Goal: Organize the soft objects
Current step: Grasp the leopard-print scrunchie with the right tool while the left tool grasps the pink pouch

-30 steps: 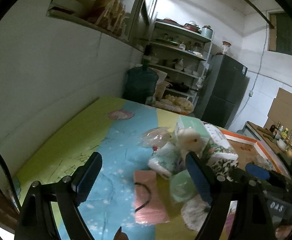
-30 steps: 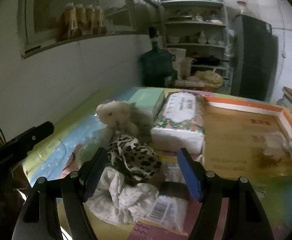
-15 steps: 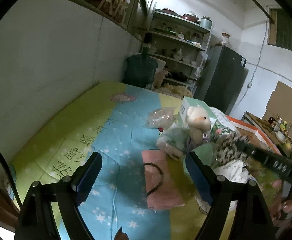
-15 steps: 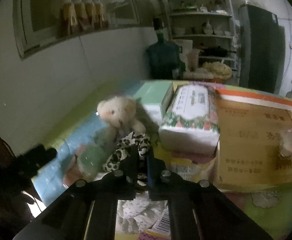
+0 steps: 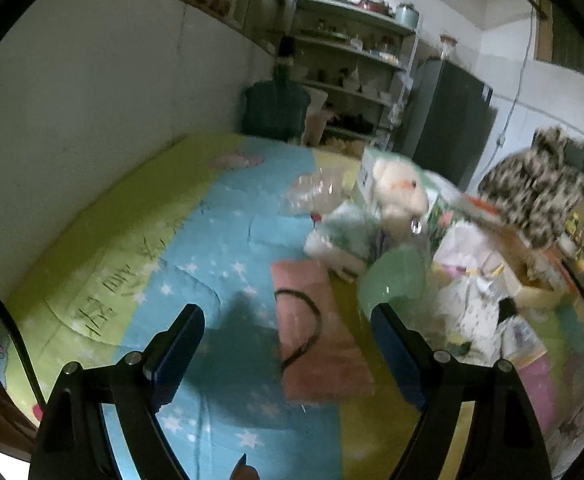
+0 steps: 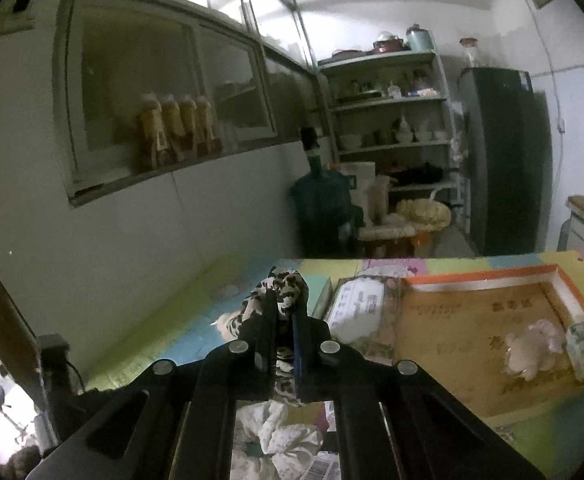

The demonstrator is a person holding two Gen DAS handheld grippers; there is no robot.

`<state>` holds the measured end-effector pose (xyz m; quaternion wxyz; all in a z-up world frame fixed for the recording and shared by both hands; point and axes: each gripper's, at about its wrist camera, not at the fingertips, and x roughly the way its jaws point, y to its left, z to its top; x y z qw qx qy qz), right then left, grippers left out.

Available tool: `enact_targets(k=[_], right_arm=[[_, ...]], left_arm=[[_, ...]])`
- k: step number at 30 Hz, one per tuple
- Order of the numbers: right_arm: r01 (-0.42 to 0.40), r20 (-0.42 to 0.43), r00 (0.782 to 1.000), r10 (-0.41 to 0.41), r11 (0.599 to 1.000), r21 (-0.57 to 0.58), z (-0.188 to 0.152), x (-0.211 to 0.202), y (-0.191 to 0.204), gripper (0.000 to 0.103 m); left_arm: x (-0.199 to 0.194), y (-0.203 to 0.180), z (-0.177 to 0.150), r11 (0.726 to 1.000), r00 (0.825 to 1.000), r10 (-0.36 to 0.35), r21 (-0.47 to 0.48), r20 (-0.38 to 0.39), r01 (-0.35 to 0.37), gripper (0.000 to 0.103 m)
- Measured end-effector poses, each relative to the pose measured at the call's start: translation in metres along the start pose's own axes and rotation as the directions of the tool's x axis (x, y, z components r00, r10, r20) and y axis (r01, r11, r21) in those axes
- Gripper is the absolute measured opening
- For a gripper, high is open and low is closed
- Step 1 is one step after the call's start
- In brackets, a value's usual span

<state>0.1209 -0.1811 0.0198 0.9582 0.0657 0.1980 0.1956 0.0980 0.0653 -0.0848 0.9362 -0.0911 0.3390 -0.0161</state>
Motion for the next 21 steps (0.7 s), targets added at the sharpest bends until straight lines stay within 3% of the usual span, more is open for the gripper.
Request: enact_targets(k=[4,7,9,11,12,21], right_arm=[[-0.005,-0.004,1.000,0.004,1.000,-0.002,-0.004,-0.006,0.001,0.006],[-0.005,-0.011,1.000,0.005,1.000,0.003,-0.006,-0.005,0.000,0.006],[-0.004,-0.015,1.000,0.004,1.000,0.006,-0.006,-0.004,0.000,0.006],[-0.003,-0.019,1.000,0.003,1.000,0.010,-0.008,-0.005,0.001,0.006],[-0.003,-0.021,1.000,0.003,1.000,0.012,-0.008,-0.005,0.000,0.006],[-0.003,-0.027,1.000,0.004,1.000,0.013,-0.009,-0.004,-0.002,0.007]], left_arm=[[0.011,-0.004,-0.007,1.000,0.999,0.020,0.013,-0.047,-0.019,0.085],[0.013,-0.005,-0.010,0.999,0.998,0.041,0.022,-0.042,-0.040,0.083],[0.013,-0.006,-0.011,0.999,0.998,0.044,0.029,-0.037,-0.043,0.073],[0.011,-0.004,-0.011,0.998,0.998,0.059,0.033,-0.032,-0.058,0.051],[0.010,-0.002,-0.012,0.997,0.997,0.070,0.030,-0.028,-0.069,0.048],[0.002,0.020,-0.012,0.998,1.000,-0.004,-0.062,-0.010,0.003,0.045]])
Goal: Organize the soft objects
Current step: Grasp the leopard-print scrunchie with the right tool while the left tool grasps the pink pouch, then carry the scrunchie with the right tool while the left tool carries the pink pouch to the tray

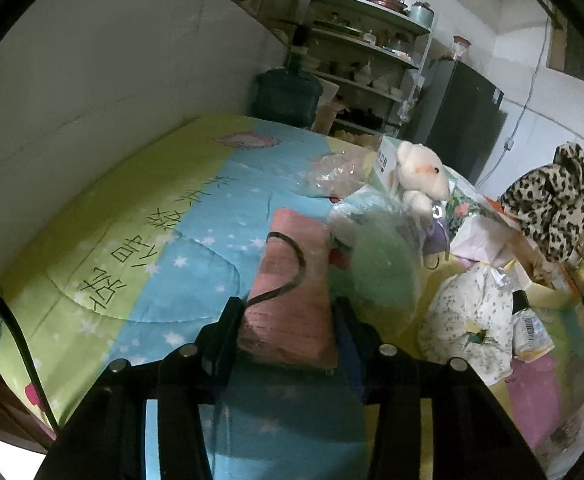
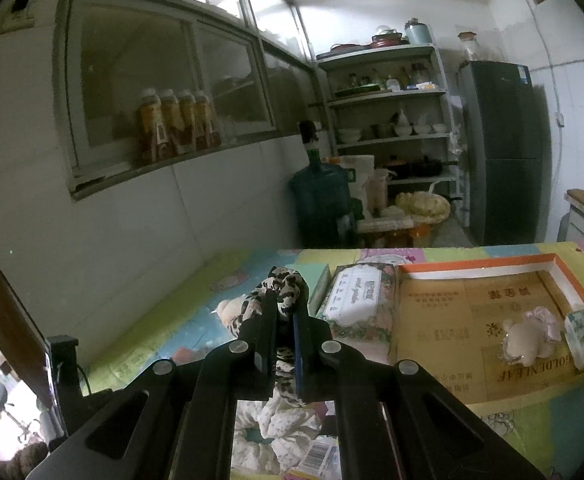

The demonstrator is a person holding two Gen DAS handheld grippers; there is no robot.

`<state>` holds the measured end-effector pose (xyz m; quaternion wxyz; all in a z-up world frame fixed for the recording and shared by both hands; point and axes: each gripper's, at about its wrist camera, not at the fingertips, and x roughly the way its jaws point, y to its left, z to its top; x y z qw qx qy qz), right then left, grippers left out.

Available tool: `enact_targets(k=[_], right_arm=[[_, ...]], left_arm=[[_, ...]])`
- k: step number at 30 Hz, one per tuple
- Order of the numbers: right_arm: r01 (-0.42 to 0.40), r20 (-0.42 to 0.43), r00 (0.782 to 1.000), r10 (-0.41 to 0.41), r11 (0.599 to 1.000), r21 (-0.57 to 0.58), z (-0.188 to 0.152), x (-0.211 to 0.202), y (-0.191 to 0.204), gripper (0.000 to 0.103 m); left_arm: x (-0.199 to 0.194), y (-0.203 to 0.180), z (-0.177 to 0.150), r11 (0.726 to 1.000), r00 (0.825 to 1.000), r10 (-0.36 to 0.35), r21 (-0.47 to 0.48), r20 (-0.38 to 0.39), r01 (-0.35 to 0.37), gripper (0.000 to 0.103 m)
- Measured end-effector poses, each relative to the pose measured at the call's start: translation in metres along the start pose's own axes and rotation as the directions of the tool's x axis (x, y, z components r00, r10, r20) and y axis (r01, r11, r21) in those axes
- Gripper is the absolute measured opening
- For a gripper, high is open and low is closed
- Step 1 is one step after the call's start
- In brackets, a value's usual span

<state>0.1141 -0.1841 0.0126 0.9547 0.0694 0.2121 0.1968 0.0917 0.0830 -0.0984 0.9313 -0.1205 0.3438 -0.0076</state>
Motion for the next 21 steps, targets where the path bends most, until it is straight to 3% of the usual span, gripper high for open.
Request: enact_targets(k=[10,21], right_arm=[[-0.001,0.002,1.000,0.001,1.000,-0.002,-0.001,0.000,-0.001,0.007],[0.012,0.043,0.999,-0.012,1.000,-0.009,0.004,-0.011,-0.001,0.007]], left_arm=[[-0.031,0.009,0.013,0.999,0.992,0.041,-0.017,0.120,-0.039,0.044],[-0.056,-0.020,0.036,0.999,0.983,-0.024,0.041,0.179,0.017,0.044]])
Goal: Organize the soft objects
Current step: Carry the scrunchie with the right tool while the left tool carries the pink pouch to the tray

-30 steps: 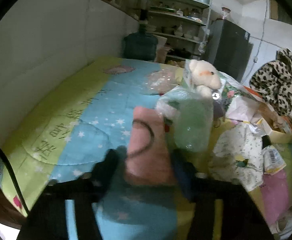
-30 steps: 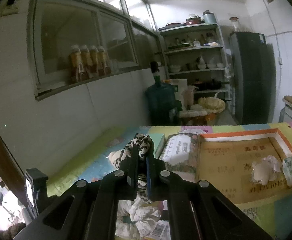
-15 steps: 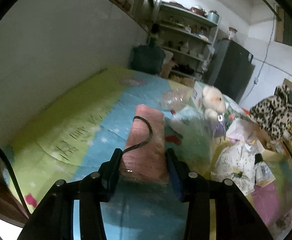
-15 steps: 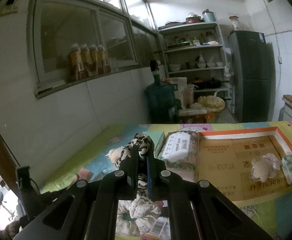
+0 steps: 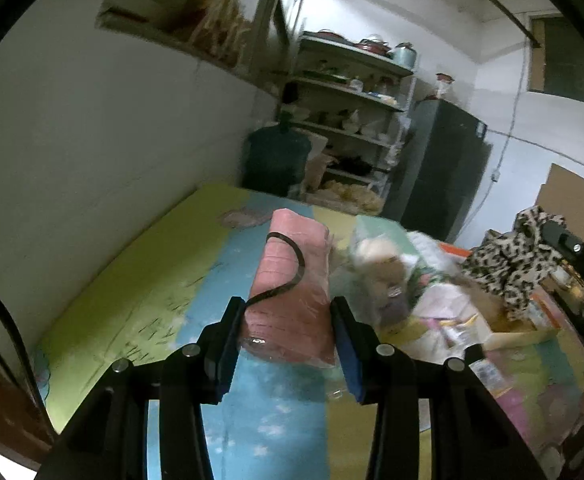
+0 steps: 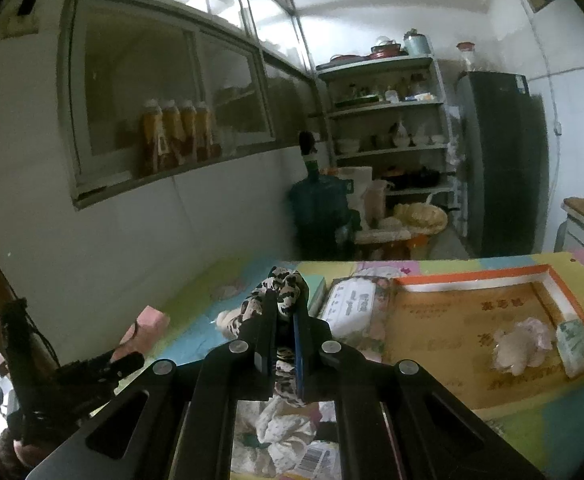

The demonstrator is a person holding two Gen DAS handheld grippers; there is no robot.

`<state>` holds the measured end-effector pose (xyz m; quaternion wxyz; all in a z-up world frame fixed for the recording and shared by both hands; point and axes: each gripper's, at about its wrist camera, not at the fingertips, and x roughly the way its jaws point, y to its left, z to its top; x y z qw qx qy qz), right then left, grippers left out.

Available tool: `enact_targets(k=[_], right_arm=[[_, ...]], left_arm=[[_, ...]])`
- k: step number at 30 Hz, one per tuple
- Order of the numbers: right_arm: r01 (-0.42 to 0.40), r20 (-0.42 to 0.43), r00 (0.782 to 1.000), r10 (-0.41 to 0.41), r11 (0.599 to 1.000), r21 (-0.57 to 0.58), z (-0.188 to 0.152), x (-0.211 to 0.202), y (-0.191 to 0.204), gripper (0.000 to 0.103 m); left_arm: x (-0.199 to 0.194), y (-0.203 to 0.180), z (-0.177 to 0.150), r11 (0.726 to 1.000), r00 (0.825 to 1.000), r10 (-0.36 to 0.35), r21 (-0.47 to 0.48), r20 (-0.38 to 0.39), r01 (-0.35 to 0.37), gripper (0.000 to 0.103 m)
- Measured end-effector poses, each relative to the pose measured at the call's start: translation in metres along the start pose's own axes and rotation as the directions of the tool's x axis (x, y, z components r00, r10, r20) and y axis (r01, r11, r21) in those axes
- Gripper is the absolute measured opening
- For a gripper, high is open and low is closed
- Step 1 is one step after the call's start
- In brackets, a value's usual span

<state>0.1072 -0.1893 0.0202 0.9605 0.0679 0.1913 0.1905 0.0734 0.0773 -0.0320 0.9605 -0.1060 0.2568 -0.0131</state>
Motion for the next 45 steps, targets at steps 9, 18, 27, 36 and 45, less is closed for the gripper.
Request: enact_targets(k=[9,18,27,36,45], right_arm=[[0.033,0.047,0.998,-0.033,0.999,0.017,0.009,-0.016,-0.018,0.007],[0.085,0.085,0.992,-0.089,0.995,0.049,0.015,-0.036,-0.046,0.007],[0.145,0.126,0.980,-0.155,0.986,0.085,0.019,-0.061,-0.080,0.007],[0.205,0.153,0.963,-0.223,0.971,0.123,0.022,-0.083,-0.116,0.006],[0.259,0.168,0.944,-0.286,0.952,0.165,0.020,-0.102,-0.155,0.006]], left_arm=[[0.000,-0.050,0.020,0.996,0.997,-0.074,0.058,0.024,0.073,0.044],[0.011,-0.096,0.032,0.982,0.987,-0.158,0.108,0.005,0.157,0.043],[0.024,-0.142,0.036,0.956,0.970,-0.244,0.163,-0.024,0.244,0.042],[0.033,-0.190,0.030,0.933,0.953,-0.298,0.195,-0.050,0.302,0.042],[0.047,-0.232,0.025,0.911,0.939,-0.335,0.228,-0.081,0.344,0.041]])
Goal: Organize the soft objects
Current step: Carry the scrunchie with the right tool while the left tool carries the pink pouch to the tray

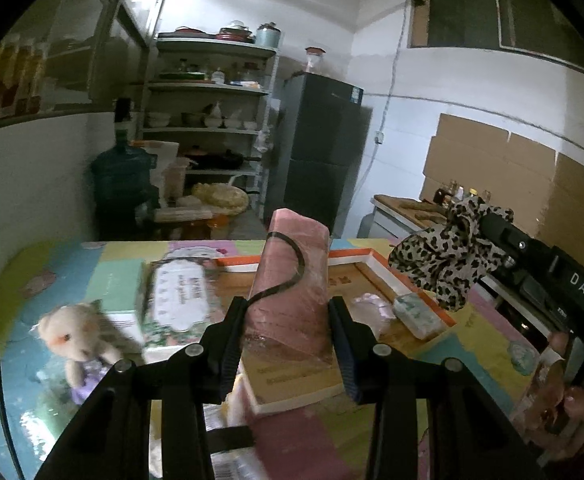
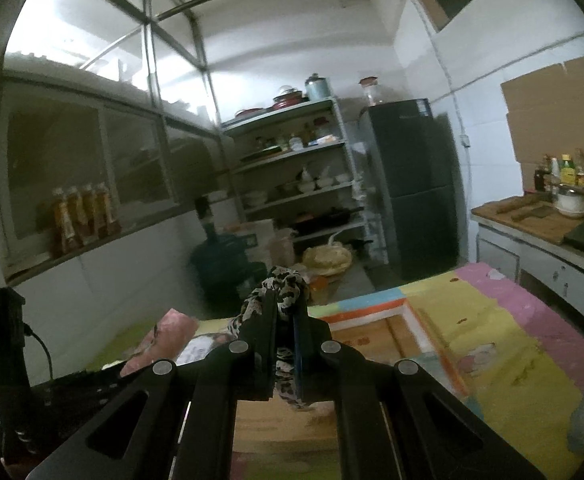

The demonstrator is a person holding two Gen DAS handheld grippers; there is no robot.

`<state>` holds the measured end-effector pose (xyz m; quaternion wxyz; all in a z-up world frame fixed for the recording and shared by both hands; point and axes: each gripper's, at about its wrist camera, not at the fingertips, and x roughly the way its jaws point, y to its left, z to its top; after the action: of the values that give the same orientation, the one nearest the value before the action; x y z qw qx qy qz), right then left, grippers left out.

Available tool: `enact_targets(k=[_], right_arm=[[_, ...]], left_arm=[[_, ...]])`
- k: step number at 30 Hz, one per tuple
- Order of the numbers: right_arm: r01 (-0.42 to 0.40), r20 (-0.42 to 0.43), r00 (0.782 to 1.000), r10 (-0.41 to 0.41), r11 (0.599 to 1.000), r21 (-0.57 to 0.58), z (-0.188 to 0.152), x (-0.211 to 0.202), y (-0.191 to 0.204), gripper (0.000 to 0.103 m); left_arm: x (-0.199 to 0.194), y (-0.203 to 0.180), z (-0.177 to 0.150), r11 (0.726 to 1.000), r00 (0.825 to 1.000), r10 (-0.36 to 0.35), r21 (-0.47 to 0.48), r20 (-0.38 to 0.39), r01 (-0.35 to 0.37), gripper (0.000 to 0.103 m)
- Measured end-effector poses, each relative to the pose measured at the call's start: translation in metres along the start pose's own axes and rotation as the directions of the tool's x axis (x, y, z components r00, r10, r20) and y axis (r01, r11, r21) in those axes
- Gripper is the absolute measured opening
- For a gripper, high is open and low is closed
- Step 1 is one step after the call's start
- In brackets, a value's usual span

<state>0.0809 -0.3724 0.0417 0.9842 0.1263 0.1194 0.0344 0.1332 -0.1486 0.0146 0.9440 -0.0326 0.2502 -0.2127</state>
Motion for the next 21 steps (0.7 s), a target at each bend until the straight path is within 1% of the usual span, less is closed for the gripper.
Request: enact_targets(k=[7,11,17,21], right_arm=[[0.040,0.007,0.999,-0.040,0.999,0.018,0.003,0.001,-0.031,0.006],[0.050,0.008,0.999,-0.050,0.999,0.019,0.007,0.008,-0.044,0.006],[0.049,-0.003,0.999,-0.049,0.999,0.012,0.015,0.027,-0.067,0.006],[0.042,-0.030,0.999,-0.041,0.999,0.016,0.020,0.048,-0.085,0.006]], left_arm=[[0.029,-0.022,0.005,0.999,0.999,-0.031,0.018,-0.031,0.032,0.041],[0.047,-0.034,0.011,0.998,0.997,-0.056,0.007,-0.054,0.056,0.041],[0.077,-0.049,0.024,0.998,0.995,-0.064,-0.014,-0.072,0.063,0.041],[0.100,-0.054,0.033,0.998,0.994,-0.062,-0.035,-0.092,0.059,0.041]])
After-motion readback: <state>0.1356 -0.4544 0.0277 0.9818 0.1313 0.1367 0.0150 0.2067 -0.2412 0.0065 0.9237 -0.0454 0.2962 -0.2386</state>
